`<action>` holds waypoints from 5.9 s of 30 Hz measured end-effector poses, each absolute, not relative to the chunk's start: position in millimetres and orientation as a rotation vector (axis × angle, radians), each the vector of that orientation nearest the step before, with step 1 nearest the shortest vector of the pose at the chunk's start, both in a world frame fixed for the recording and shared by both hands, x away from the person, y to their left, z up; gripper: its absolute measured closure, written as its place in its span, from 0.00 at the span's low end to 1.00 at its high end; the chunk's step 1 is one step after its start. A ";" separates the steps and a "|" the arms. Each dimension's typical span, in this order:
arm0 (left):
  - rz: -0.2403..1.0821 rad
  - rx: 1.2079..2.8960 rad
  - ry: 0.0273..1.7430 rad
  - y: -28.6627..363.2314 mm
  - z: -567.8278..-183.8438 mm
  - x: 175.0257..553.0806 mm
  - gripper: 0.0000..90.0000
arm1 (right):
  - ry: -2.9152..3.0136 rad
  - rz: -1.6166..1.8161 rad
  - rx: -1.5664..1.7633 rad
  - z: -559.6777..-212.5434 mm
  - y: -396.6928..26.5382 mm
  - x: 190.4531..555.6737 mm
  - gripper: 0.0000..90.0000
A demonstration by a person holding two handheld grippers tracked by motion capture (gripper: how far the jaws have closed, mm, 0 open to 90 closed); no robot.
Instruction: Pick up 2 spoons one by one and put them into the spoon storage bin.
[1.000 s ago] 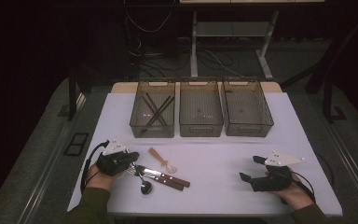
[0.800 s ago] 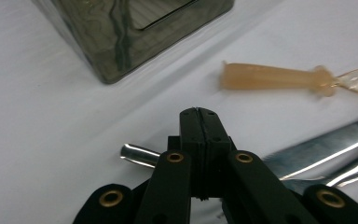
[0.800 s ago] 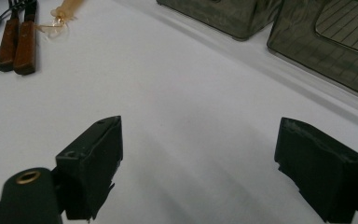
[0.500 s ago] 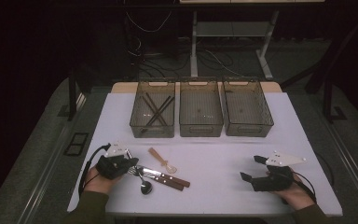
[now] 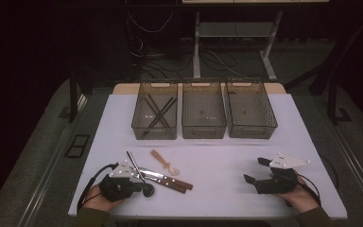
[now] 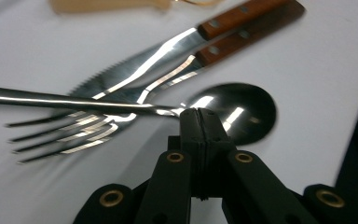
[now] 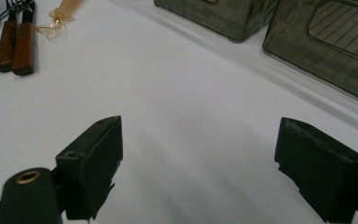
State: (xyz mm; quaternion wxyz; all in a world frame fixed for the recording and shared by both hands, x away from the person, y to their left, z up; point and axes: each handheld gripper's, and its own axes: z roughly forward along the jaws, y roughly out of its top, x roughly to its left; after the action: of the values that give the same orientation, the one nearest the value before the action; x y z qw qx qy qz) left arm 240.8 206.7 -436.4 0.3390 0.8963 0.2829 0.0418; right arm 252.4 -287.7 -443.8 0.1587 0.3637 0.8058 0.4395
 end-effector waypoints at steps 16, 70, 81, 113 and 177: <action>0.015 2.309 0.693 202.5 -441.2 243.6 0.99 | 2.313 1.249 1.029 -444.2 -285.6 252.1 0.17; -0.049 2.326 0.499 170.1 -433.5 245.6 0.92 | 2.318 1.245 1.024 -444.3 -285.2 252.3 0.17; -0.067 2.366 0.494 157.4 -441.5 255.6 0.98 | 2.317 1.244 1.021 -444.3 -284.8 252.2 0.17; 0.093 2.219 0.689 196.0 -433.2 263.0 0.62 | 2.318 1.248 1.014 -443.8 -284.1 252.0 0.17; 0.123 2.326 0.483 167.7 -427.9 247.1 0.98 | 2.327 1.237 0.999 -444.0 -282.2 252.1 0.17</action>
State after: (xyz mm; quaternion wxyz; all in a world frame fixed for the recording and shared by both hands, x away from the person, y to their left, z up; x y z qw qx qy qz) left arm 247.1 167.7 -427.9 0.3724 0.9074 0.1887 0.0481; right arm 252.1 -282.2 -444.0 0.1610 0.3499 0.8149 0.4331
